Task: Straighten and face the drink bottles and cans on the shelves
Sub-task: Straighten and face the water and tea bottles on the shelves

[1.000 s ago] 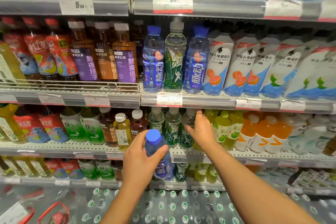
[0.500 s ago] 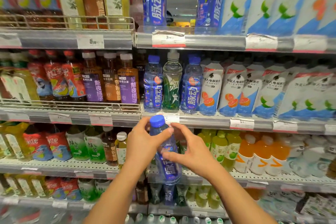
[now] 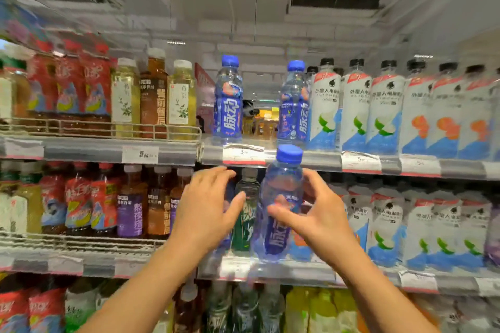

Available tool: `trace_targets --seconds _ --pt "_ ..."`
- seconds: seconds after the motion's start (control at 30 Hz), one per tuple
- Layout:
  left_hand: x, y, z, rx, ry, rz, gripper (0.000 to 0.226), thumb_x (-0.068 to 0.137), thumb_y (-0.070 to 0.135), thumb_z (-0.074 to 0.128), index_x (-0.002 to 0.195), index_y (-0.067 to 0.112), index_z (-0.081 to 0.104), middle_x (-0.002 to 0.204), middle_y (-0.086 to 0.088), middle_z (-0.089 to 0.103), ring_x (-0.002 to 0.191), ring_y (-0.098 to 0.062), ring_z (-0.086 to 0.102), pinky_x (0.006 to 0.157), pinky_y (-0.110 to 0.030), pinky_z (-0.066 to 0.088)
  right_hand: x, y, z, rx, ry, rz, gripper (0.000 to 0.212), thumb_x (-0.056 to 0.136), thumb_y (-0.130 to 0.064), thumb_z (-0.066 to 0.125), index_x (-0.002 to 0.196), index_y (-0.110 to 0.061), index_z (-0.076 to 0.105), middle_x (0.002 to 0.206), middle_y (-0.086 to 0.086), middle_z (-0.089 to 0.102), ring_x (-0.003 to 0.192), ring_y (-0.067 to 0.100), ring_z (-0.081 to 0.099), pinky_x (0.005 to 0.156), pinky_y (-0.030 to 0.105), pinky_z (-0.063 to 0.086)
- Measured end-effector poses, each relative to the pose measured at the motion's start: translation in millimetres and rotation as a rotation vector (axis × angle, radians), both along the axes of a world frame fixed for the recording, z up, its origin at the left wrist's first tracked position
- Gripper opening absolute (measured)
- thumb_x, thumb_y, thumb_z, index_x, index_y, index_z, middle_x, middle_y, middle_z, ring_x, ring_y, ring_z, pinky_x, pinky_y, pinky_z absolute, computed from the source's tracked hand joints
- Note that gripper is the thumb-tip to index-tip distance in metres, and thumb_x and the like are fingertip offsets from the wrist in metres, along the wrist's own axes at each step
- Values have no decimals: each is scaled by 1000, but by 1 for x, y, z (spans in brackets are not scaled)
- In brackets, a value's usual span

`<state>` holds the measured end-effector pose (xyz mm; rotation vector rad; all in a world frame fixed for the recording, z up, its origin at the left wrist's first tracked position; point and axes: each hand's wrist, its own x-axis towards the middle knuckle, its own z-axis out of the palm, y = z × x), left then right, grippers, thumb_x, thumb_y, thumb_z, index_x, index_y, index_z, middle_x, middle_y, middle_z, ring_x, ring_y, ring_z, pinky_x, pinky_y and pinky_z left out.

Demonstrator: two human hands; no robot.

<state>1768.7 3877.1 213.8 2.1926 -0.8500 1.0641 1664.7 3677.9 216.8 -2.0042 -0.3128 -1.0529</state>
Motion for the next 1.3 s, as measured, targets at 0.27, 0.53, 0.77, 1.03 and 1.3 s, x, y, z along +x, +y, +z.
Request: trace_targets --seconds 0.27,0.53,0.77,1.03,1.3 --pt "47 -13 7 259 -67 262 82 93 56 52 161 18 26 169 -11 20 156 -36 15 121 -60 23 48 -5 147 24 -233 -124 58 73 -36 86 119 -18 55 110 -6 72 98 7 71 91 34 55" --pt "60 -14 -1 210 -155 265 78 87 54 53 155 18 42 161 -10 40 150 -34 35 116 -55 24 112 10 199 -217 -182 -394 58 76 -38 84 118 -12 55 115 6 57 105 20 56 79 21 33" --pt "64 -15 -4 202 -153 257 73 91 55 41 155 21 41 163 -8 36 152 -32 31 117 -56 24 130 17 196 -332 -73 -544 69 86 -49 73 134 -13 38 79 -1 60 70 17 57 53 31 34" --pt "66 -19 -5 157 -172 263 73 89 53 50 154 20 42 162 -9 36 151 -34 31 118 -60 30 123 18 209 -635 -72 -875 68 84 -69 62 120 -13 48 114 12 54 92 37 62 66 37 40" --pt "66 -18 -6 142 -198 254 69 93 52 44 154 20 41 162 -9 37 151 -33 31 119 -59 26 120 6 211 -589 82 -763 47 92 -59 56 106 -14 50 93 8 61 92 36 61 63 38 42"
